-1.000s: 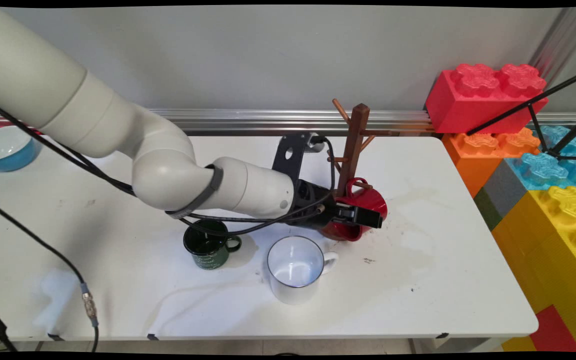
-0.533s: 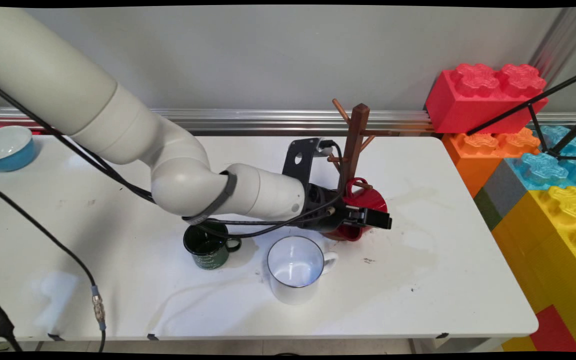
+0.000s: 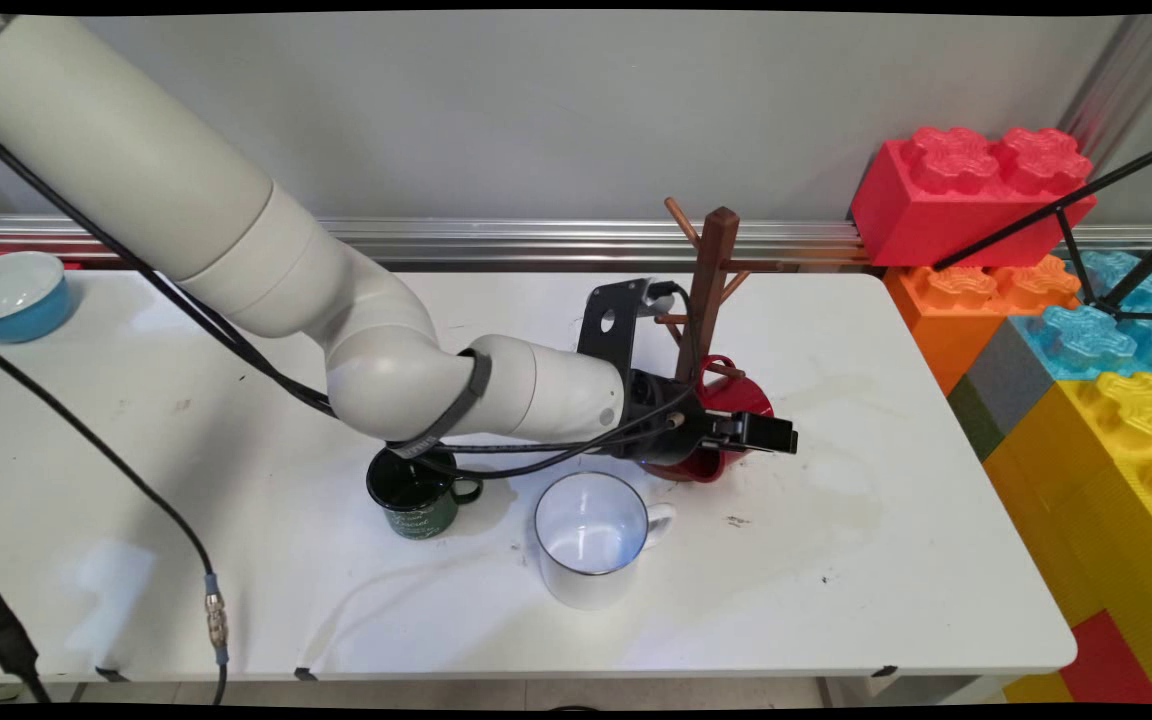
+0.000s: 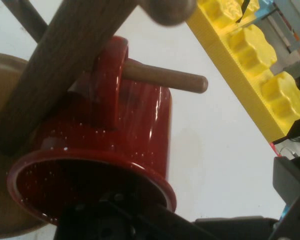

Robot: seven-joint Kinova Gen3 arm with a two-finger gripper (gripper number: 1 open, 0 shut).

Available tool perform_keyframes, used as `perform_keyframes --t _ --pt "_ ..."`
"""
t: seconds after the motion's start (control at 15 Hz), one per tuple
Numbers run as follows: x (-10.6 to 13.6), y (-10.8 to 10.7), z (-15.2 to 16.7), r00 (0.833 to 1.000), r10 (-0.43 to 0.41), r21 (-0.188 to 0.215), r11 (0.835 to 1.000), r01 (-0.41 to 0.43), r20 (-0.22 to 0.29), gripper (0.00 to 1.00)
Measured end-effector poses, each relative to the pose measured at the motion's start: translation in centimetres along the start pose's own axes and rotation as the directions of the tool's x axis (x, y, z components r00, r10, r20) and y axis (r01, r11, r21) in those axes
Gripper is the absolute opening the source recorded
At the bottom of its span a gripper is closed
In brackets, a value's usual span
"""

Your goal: Pick up the red mug from the rack, then place the picked object on the table

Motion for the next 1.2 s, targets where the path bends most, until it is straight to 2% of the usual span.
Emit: perform_keyframes --t 0.33,0.4,1.2 --pt "-0.16 0.02 0.36 1.000 -0.016 -0.005 1.000 0.016 0.003 1.00" --pt "-0.18 0.00 0.41 1.000 -0.019 -0.005 1.000 0.019 0.004 0.00" --pt "-0.52 -0.44 -0.09 0.999 -0.039 0.014 0.999 0.039 0.019 0.00"
